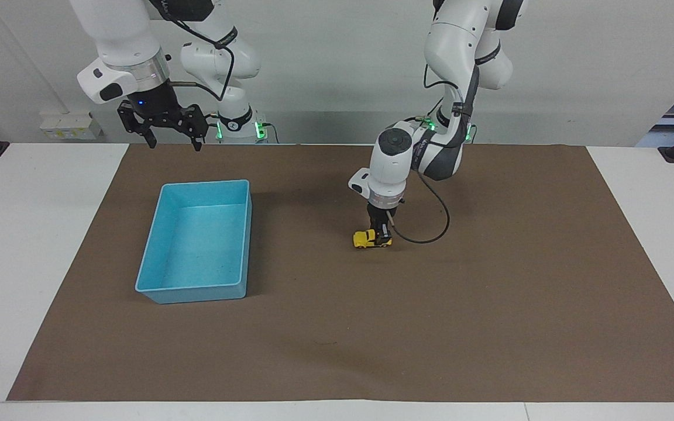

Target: Wind up and store yellow beetle car

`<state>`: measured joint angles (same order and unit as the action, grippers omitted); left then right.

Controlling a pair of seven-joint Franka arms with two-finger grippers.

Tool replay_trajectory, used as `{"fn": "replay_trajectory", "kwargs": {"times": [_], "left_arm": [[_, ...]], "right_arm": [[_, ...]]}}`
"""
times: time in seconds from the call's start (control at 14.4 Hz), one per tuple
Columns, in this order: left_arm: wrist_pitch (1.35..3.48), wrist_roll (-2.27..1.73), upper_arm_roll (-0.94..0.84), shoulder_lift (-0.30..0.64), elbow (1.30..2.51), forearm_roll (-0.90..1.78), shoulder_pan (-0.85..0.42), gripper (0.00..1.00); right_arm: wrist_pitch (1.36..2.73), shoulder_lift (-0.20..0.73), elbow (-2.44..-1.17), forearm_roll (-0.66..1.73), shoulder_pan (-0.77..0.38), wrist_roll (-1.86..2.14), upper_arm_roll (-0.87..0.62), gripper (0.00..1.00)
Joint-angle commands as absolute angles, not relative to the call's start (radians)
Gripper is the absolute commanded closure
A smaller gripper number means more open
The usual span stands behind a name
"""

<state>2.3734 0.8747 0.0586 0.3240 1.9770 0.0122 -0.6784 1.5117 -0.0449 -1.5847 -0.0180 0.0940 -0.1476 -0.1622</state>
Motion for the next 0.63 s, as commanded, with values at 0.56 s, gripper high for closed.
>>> {"fn": "replay_trajectory", "kwargs": {"times": [0.56], "left_arm": [[2.391, 1.077, 0.067, 0.264, 2.109, -0.012, -0.542, 1.0]], "right_arm": [[1.523, -0.057, -1.601, 0.0, 0.107, -0.133, -0.169, 0.0]]}}
